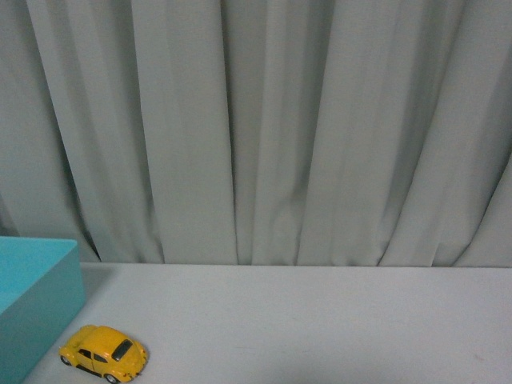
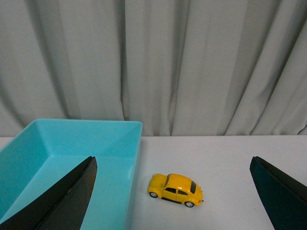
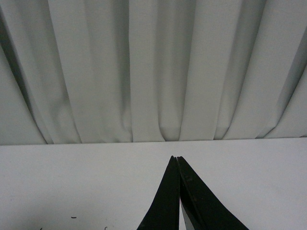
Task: Wind up and store yellow beetle toy
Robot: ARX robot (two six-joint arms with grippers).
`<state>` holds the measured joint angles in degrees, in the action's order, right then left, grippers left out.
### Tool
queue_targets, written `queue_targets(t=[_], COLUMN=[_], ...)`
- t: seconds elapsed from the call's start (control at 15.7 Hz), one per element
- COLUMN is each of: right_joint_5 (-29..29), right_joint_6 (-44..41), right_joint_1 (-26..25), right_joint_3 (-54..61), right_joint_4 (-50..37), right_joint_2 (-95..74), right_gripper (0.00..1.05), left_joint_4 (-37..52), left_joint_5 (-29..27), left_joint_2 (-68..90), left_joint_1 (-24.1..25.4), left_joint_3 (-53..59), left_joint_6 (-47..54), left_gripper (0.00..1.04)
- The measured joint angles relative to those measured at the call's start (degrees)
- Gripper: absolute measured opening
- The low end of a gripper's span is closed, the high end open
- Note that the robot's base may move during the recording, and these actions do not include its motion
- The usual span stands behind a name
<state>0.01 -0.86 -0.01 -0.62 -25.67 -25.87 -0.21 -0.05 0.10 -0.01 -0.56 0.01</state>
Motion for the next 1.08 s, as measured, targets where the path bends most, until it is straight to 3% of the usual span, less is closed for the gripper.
queue_targets(t=[0.7,0.83,1.08], right_joint_5=[0.00,-0.04,0.00], right_joint_6=[0.02,0.04,0.00], right_joint_1=[0.00,0.00,0.00], right_joint_3=[0.02,0.00,0.00], right_joint_4=[15.50,25.97,25.88], right_joint_2=[15.80,24.96,25.73], right_gripper=[0.02,0.02,0.03], left_joint_4=[0.02,0.02,0.00], left_joint_5=[0.02,-0.02,0.02], left_joint_2=[0.00,0.02,0.00], left_joint_1=[0.00,0.00,0.00], left_joint_3=[0.00,0.00,0.00], left_joint_6=[0.00,0.00,0.00], left_gripper=[0.98,0.98,0.98])
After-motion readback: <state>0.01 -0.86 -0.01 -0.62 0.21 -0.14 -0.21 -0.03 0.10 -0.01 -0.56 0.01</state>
